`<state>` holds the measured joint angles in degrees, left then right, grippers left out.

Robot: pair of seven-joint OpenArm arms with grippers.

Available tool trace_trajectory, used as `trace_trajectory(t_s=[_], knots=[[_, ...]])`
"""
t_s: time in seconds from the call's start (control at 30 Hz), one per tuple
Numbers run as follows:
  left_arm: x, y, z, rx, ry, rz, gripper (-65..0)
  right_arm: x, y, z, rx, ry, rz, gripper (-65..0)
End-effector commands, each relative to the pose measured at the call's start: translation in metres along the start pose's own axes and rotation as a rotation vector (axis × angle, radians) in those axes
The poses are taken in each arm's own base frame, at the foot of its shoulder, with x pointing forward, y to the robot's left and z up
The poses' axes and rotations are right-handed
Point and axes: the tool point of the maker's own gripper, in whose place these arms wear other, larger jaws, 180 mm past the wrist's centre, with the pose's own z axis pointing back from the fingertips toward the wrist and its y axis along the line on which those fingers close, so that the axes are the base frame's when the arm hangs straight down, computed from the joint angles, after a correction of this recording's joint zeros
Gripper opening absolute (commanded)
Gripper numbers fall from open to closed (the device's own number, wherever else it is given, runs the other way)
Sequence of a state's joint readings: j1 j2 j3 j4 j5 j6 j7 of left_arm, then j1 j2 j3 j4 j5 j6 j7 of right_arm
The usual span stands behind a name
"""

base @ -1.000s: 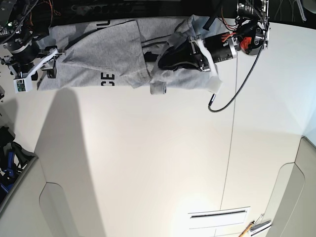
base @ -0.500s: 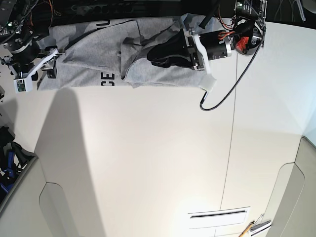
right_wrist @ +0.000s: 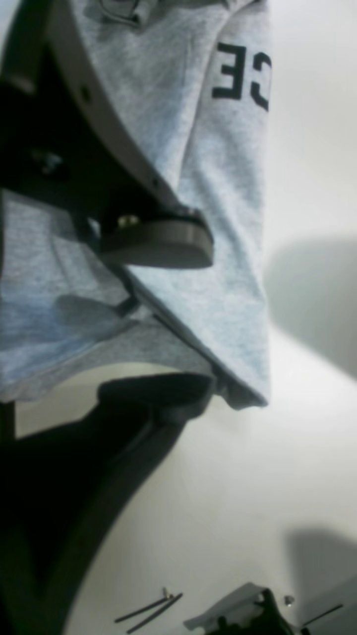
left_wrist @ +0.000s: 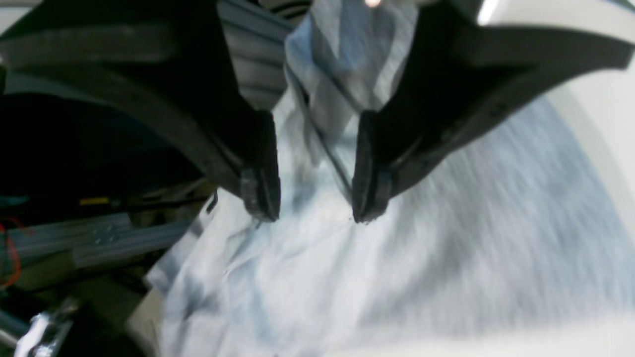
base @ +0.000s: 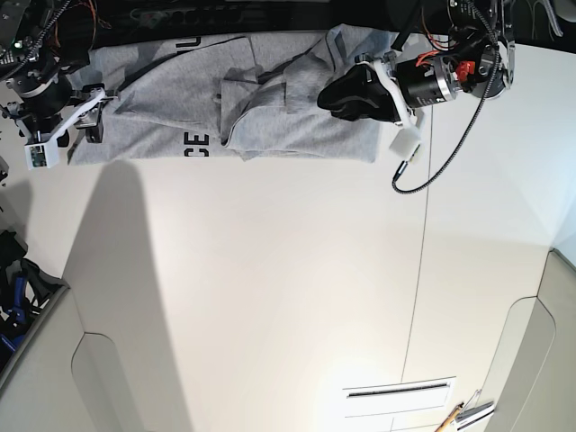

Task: Fold the T-shirt properly
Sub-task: 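Grasp the shirt's hem end with the left gripper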

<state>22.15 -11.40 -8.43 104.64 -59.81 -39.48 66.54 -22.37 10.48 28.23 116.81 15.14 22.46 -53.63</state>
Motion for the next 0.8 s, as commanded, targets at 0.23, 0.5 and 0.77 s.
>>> trace_trajectory(t_s=[0.23,0.5,0.77], knots=[[0.003,0.008,0.003,0.055,-0.004,-0.051,-37.4,0.010,-0.003,0.003,-0.009,-0.040,0.008,-31.6],[0.004,-0.013,0.003,-0.057,-0.011,0.004,-37.4,0.010,-0.003,0.003,-0.009,-0.040,0.008,-31.6],[-0.009,-0.061,-0.015,-0.253,0.046,0.022,-37.5,0.010,-0.003,0.003,-0.009,-0.041,0.008,-31.6]])
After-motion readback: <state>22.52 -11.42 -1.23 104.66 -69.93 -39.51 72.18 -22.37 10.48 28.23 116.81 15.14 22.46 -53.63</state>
